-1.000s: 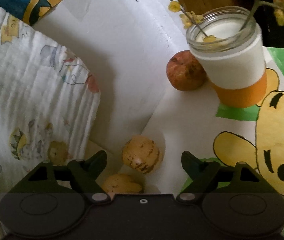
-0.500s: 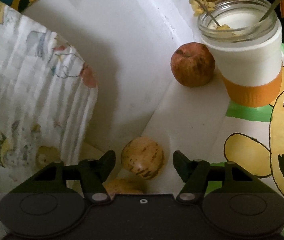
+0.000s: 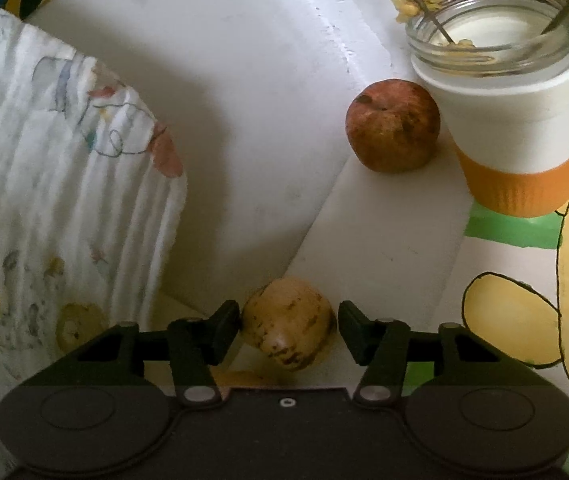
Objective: Organize fruits
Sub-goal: 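Close the right gripper on the striped fruit while the left gripper closes on the green grape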
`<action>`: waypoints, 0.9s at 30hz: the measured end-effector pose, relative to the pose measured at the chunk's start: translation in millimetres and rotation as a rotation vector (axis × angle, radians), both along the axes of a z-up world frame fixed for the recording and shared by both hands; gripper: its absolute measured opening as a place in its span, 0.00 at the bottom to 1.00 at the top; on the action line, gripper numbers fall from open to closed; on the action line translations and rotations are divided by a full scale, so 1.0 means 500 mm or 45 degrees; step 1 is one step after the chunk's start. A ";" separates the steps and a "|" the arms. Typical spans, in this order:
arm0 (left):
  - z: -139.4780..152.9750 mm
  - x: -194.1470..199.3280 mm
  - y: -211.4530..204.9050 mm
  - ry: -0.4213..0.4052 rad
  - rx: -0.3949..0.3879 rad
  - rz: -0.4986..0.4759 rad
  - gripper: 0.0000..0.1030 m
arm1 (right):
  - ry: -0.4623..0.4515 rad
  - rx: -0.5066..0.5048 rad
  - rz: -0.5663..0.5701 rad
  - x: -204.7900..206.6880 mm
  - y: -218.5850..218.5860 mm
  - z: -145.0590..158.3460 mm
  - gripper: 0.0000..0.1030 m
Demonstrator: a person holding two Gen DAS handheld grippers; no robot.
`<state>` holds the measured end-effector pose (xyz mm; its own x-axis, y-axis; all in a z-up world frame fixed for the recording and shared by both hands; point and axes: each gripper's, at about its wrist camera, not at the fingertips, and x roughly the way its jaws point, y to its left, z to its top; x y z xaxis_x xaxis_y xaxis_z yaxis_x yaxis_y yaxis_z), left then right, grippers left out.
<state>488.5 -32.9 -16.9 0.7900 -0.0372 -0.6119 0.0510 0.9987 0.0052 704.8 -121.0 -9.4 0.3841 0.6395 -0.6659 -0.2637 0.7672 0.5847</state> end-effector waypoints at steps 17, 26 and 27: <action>-0.008 0.019 0.015 -0.003 -0.107 -0.019 0.27 | 0.039 0.066 -0.030 -0.008 -0.012 -0.020 0.55; -0.006 0.022 0.022 -0.001 -0.118 -0.018 0.26 | 0.022 0.053 -0.018 -0.014 -0.015 -0.021 0.55; -0.006 0.022 0.021 0.000 -0.117 -0.017 0.26 | 0.018 0.047 -0.019 -0.017 -0.013 -0.018 0.55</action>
